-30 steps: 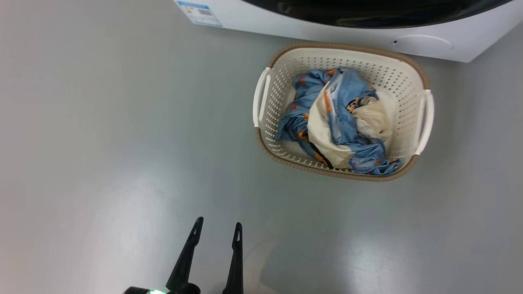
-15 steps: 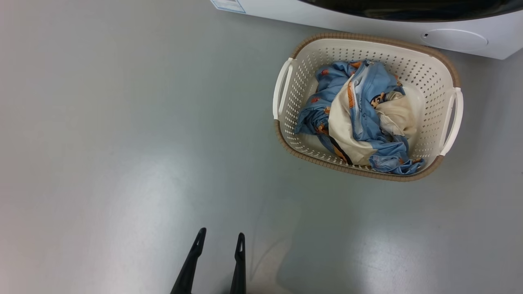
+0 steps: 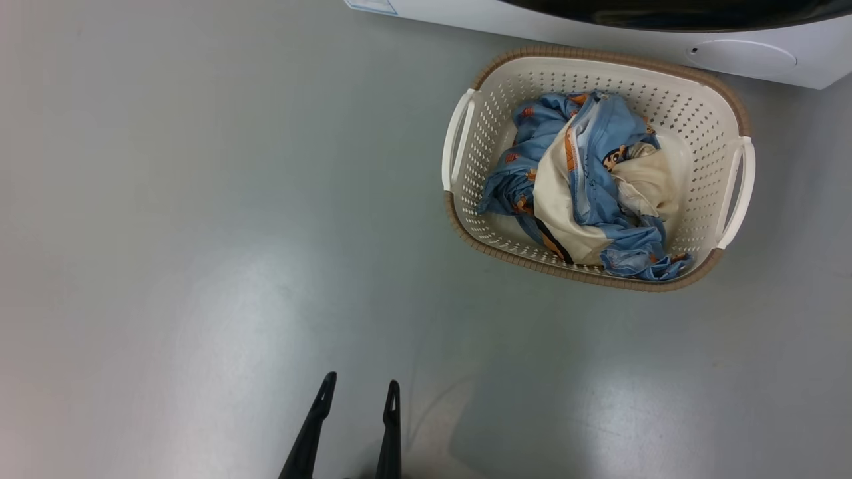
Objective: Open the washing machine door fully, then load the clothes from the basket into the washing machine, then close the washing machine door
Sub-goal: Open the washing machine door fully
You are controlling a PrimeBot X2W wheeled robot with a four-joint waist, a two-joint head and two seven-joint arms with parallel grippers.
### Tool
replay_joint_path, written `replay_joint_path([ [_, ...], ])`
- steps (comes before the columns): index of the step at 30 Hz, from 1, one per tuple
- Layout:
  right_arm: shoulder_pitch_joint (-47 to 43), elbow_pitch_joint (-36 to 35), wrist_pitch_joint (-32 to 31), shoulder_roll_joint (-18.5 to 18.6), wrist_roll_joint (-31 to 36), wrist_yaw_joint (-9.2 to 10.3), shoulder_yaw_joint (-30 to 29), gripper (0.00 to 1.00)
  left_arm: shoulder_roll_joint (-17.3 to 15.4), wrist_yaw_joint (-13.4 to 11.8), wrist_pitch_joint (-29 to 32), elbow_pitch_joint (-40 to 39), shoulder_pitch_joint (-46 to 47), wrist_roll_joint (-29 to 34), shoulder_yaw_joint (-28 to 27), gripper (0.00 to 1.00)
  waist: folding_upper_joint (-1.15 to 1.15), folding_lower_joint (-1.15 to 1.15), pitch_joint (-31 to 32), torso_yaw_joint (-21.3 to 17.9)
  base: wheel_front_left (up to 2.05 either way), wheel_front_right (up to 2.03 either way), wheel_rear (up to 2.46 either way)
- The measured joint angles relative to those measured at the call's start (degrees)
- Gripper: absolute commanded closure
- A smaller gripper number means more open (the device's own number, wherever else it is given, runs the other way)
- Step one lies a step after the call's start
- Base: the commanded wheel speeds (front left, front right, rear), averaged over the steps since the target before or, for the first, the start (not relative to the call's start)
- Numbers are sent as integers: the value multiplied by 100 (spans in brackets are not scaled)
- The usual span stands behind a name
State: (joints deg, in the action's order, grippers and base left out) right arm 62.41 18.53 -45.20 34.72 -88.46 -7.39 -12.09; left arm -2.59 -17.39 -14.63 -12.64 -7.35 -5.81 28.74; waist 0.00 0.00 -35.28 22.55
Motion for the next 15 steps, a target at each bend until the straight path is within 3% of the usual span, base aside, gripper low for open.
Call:
replay_joint_path([
  [15,71,-43,-423,-46,-220,0,111,100,0,9,0,38,-1,0,-63,0,0,0,-31,-126,0,0,0],
])
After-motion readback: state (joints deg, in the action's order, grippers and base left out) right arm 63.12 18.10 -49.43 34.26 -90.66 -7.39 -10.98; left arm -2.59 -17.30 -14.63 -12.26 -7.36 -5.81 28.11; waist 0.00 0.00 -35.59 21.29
